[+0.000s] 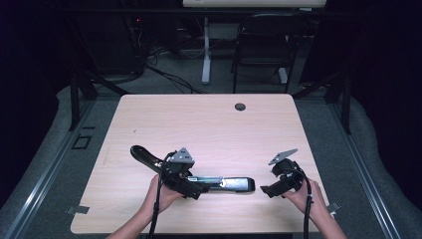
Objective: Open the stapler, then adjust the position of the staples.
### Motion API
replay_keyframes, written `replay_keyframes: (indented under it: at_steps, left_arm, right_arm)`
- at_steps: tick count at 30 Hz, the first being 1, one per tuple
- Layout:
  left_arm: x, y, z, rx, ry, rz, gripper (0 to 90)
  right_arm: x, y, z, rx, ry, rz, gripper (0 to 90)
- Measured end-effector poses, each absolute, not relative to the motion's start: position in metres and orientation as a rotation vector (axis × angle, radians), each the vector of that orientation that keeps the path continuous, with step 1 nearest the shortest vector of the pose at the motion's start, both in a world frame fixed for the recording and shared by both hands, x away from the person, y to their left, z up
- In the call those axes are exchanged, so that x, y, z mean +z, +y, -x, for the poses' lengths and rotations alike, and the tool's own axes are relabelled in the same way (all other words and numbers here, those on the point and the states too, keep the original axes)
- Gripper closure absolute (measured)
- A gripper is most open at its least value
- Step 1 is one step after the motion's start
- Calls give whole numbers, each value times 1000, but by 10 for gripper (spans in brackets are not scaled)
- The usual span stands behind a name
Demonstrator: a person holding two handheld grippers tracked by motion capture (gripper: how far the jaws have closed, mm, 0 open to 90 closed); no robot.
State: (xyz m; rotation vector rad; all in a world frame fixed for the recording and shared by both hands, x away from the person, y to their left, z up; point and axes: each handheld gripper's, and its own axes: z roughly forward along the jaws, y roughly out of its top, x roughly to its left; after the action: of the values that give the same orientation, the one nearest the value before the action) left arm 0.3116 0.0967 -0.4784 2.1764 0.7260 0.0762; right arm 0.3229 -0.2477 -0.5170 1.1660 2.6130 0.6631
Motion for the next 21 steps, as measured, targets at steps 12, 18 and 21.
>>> replay_keyframes:
  at_steps: [12,18,21]
  left_arm:
    - [-479,99,-303,62,697,-2194,0]
    - [-478,104,-297,31,666,-2192,0]
    - [-479,106,-294,30,670,-2198,0]
  right_arm:
    - [-509,-254,-319,635,2645,-1192,31]
    - [-509,-260,-320,610,2659,-1208,38]
    - [-510,-263,-320,586,2663,-1237,88]
